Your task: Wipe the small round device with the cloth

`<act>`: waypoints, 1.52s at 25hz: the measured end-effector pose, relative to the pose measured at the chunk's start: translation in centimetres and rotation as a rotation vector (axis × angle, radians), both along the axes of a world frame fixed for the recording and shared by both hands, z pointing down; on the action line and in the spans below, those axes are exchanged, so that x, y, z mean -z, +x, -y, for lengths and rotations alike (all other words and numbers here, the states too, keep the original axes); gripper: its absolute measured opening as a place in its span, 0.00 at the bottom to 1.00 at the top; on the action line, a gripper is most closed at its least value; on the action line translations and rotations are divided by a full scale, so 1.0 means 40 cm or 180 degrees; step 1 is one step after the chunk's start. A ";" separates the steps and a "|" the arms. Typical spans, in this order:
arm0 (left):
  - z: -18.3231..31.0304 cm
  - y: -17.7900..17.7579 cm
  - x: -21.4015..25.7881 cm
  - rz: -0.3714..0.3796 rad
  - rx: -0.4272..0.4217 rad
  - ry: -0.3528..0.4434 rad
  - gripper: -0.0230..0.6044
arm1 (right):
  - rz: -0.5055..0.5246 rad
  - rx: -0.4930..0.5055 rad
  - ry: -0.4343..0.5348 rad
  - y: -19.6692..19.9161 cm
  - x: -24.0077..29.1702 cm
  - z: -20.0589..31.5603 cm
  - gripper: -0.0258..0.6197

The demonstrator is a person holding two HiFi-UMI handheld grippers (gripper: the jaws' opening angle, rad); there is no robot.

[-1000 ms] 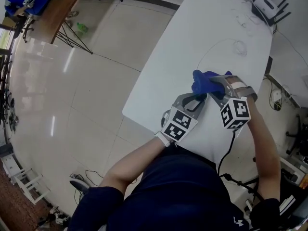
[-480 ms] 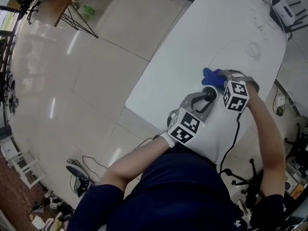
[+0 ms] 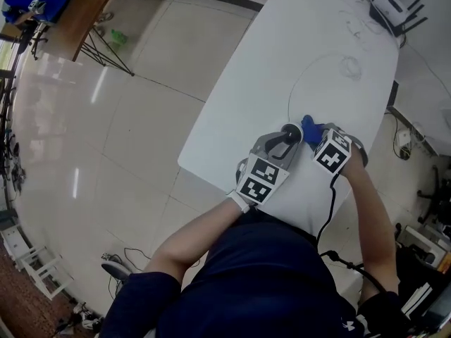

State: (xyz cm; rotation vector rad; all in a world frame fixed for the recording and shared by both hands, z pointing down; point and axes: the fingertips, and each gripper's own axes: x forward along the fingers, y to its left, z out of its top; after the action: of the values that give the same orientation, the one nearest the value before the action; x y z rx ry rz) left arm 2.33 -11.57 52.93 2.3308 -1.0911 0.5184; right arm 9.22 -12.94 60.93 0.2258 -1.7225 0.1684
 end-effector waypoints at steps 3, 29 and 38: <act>0.000 -0.002 0.000 0.0005 0.0016 -0.0043 0.22 | 0.0166 -0.0595 -0.0248 -0.015 0.014 -0.087 0.26; -0.185 -0.087 -0.006 -0.0220 0.0218 -0.0967 0.23 | 0.1487 -0.3431 -0.0562 0.194 -0.088 -0.254 0.36; -0.211 0.009 0.016 -0.0184 0.0147 -0.0872 0.23 | 0.1726 -0.3014 0.0508 0.193 0.019 -0.214 0.37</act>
State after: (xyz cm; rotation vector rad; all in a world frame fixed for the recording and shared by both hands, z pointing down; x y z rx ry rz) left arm 2.67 -3.11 52.30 2.0656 -0.9782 0.5429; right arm 16.92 -4.40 60.17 1.1983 -2.0334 0.8454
